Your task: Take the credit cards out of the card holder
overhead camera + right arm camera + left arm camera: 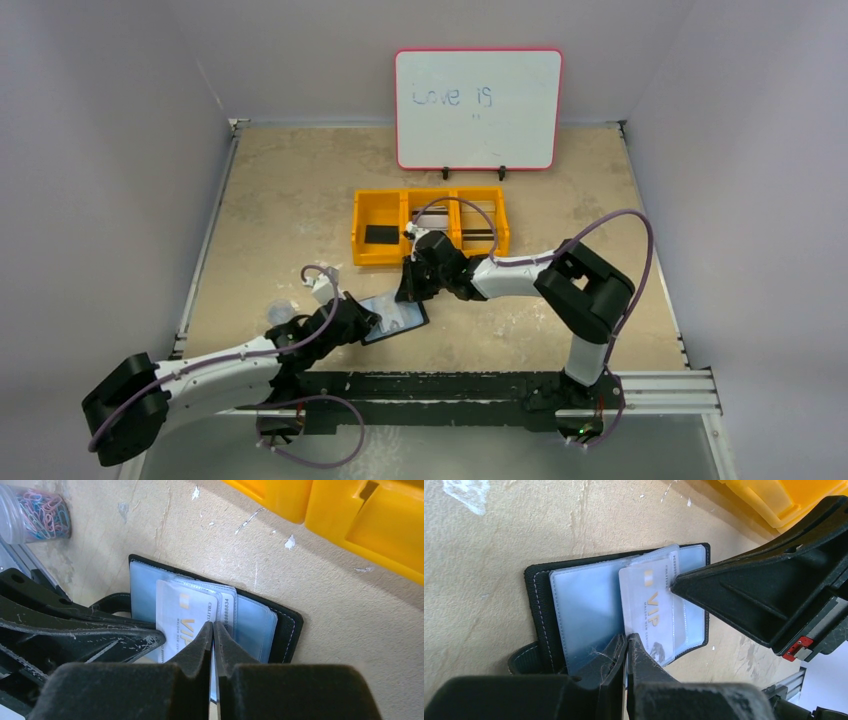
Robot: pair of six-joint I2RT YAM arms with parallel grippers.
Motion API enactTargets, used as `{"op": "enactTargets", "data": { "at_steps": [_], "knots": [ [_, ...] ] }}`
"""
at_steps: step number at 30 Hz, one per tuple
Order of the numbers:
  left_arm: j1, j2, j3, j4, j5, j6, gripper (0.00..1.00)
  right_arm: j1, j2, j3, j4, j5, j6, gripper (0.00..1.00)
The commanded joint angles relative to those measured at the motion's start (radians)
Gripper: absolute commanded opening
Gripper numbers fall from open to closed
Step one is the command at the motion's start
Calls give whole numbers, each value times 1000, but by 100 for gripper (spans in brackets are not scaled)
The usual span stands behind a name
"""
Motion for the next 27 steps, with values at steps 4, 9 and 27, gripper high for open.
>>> {"op": "enactTargets", "data": {
  "at_steps": [4,9,27],
  "knots": [
    [7,-18,19,-233,-64,47,0,7,67,-41,-119,74,22,4],
    [7,-69,41,-315,-88,27,0,7,70,-46,-136,68,30,4],
    [7,-177,10,-188,-44,30,0,20,-50,15,-135,-33,-79,12]
  ]
}}
